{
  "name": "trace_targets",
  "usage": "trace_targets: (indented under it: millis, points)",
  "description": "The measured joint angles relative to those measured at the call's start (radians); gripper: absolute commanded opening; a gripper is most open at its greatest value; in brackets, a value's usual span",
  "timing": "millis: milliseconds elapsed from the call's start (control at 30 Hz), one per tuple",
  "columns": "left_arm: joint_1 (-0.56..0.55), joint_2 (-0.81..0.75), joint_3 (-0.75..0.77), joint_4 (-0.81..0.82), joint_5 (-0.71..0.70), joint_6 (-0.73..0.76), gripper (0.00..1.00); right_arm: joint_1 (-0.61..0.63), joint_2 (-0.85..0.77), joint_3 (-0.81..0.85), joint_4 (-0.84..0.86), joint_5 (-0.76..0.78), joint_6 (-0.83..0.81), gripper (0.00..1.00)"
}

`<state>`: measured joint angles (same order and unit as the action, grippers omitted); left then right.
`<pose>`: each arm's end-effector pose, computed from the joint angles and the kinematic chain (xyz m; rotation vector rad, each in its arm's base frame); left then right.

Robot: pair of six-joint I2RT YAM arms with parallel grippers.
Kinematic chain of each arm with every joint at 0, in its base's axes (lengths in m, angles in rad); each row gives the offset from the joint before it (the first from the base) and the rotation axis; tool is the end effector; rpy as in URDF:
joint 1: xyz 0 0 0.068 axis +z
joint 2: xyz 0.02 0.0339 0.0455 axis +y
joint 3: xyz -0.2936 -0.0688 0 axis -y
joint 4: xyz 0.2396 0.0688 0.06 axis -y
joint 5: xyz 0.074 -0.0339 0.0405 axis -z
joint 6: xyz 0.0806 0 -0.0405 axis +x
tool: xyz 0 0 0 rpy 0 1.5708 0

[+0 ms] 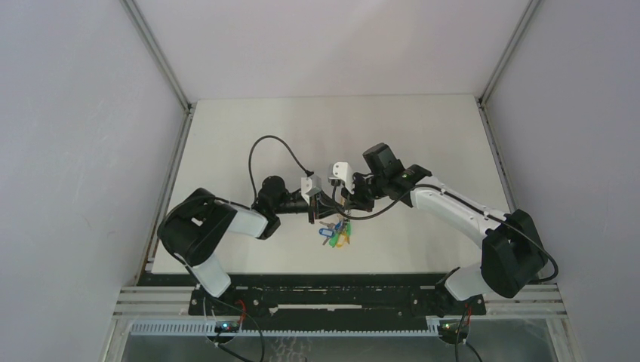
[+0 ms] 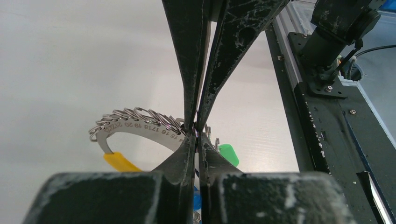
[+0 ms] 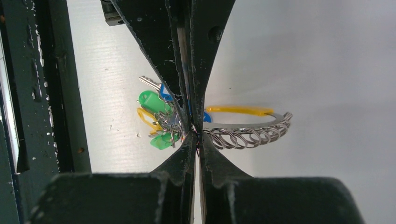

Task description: Put the keys on the keyring

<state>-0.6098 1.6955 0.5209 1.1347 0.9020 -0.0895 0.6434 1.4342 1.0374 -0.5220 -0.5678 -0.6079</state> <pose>0.2328 -0.2398 0.2020 1.1202 1.3416 -1.2425 0.2223 0.2208 0.2543 -1.6046 1.8149 0.7178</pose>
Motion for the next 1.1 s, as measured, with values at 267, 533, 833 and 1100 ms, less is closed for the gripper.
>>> trace_targets:
  millis: [267,533,833,1100]
  points:
    - [0.000,0.008,0.000,0.064,0.000,-0.036,0.00,-0.016,-0.029,0.004,-0.002,0.000,0.005,0.14]
    - [0.007,0.033,-0.003,0.190,-0.002,-0.103,0.00,-0.121,-0.187,-0.045,0.066,-0.096,0.027,0.23]
    - [0.008,0.028,-0.011,0.205,-0.009,-0.110,0.00,-0.157,-0.214,-0.167,0.134,-0.142,0.051,0.24]
    - [0.008,0.023,-0.011,0.211,-0.010,-0.111,0.00,-0.158,-0.210,-0.176,0.181,-0.176,0.058,0.24]
